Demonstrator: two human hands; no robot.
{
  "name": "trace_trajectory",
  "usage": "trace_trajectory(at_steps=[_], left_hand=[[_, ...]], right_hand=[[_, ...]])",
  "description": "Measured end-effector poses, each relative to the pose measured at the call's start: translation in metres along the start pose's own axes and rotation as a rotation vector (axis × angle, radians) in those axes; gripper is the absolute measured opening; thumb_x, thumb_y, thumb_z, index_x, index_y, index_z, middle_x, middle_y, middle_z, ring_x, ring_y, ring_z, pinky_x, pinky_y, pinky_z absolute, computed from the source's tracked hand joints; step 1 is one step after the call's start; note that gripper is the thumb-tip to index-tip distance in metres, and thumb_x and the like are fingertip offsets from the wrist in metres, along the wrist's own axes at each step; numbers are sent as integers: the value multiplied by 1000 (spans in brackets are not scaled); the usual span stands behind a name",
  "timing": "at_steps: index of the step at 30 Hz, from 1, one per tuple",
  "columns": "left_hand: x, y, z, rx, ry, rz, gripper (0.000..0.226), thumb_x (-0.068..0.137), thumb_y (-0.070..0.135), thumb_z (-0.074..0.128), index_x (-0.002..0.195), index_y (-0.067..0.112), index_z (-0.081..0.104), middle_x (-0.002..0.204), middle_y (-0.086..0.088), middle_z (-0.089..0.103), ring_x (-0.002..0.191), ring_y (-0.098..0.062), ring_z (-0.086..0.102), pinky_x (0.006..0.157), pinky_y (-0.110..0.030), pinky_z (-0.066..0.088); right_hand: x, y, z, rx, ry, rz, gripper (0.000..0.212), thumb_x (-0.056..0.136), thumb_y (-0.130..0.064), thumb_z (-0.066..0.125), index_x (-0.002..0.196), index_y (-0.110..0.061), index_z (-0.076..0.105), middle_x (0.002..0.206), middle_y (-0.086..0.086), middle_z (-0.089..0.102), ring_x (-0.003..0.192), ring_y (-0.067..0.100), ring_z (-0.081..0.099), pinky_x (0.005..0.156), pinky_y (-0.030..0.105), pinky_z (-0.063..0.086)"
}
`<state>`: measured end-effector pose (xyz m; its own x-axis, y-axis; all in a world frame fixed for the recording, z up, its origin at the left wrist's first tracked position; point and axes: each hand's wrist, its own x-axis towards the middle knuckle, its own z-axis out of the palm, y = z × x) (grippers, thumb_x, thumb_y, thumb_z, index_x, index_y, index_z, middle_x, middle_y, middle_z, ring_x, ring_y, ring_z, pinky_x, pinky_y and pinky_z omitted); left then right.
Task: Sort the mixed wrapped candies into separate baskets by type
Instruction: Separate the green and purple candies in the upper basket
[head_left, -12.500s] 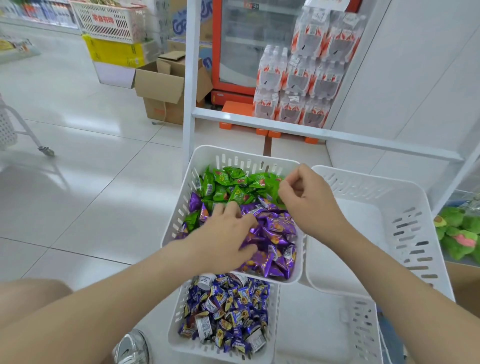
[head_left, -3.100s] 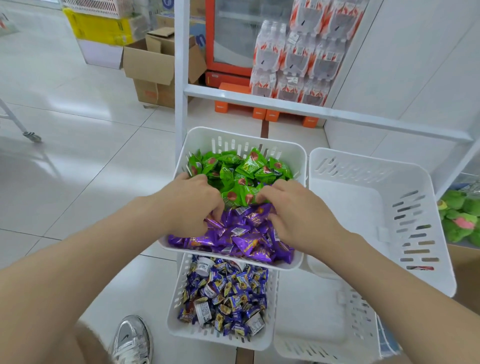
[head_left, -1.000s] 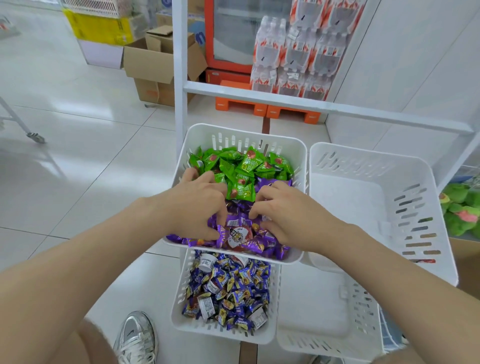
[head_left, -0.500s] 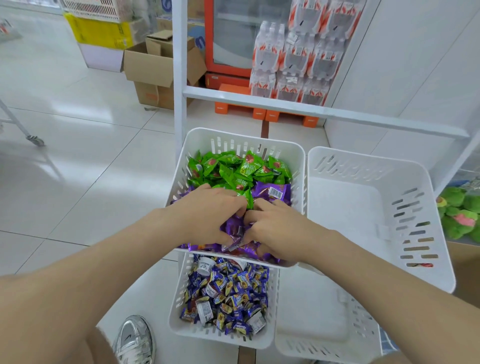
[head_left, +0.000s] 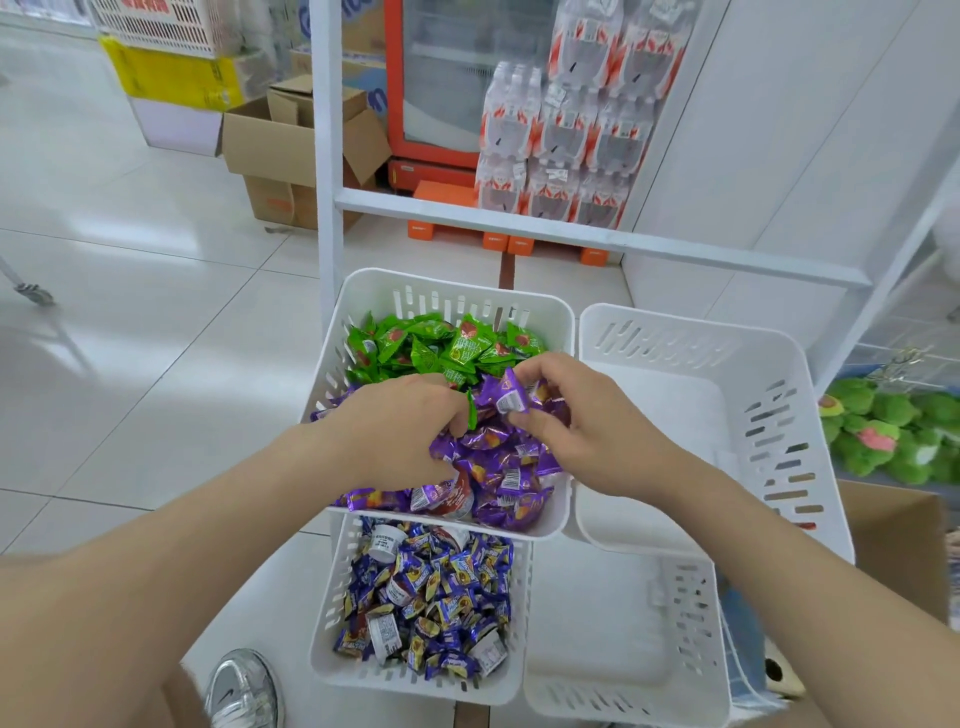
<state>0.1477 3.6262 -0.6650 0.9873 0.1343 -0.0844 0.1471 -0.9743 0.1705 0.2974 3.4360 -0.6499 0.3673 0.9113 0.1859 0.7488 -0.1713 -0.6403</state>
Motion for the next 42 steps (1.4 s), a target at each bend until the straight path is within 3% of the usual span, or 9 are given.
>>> trace_trajectory(at_steps=[4,7,11,15,24,28,33,38,42], left_hand=[[5,14,3,30,-88,104,27,83,47,71,110,40,69,101,19,63,106,-9,49,92,-39,43],[2,25,17,229,-136,163,30,90,48,60,120,49,66,110,15,56,110,-18,39,93,-45,32],[-1,24,17,346,0,187,28,85,35,58,105,47,74,90,16,44,103,-19,42,80,-39,25],[0,9,9,279,31,174,24,79,35,67,97,48,76,87,22,51,100,-11,44,79,-36,25],[-16,-17,-1,145,141,231,9,98,44,57,97,39,64,101,20,56,98,-9,44,83,-33,33],[-20,-18,-7,-108,181,100,1,97,35,61,98,35,61,107,15,53,104,-12,51,93,-44,43],[-28,-24,-16,-123,151,-15,16,90,35,70,100,33,58,104,9,49,101,-17,53,89,-43,48],[-47,-22,-20,106,-99,-105,42,82,46,66,118,26,54,105,4,50,100,-20,53,88,-41,53],[-46,-13,-19,62,-228,-34,32,82,18,65,113,25,63,99,4,57,99,-22,59,85,-41,53]], right_hand=[[-2,0,8,-126,-16,-68,28,94,-14,68,119,-23,60,108,-11,55,90,-4,53,79,11,38],[-3,5,14,-242,-78,-92,28,87,-14,68,113,-21,64,113,-5,57,98,9,56,89,28,47],[-3,5,20,-540,-217,-95,46,79,-19,63,124,-19,64,122,3,58,110,25,55,98,42,47],[-2,-1,19,-440,-193,-71,63,72,-18,58,134,-24,55,126,-2,57,111,20,57,92,37,52],[8,-19,42,-555,-81,-104,14,79,-35,58,89,-27,64,84,-8,58,87,23,54,74,39,40],[13,-30,55,-466,-80,-42,39,77,-63,62,100,-32,56,78,-14,57,84,18,52,83,39,35],[22,-31,64,-413,-24,-11,32,89,-42,63,118,-31,54,84,-9,65,84,21,62,83,44,49],[11,-48,52,-222,165,61,12,95,-38,62,103,-32,56,72,-8,61,67,12,59,62,36,49],[-19,-72,42,34,63,101,12,90,-38,73,89,-30,64,63,-2,67,54,11,60,57,32,50]])
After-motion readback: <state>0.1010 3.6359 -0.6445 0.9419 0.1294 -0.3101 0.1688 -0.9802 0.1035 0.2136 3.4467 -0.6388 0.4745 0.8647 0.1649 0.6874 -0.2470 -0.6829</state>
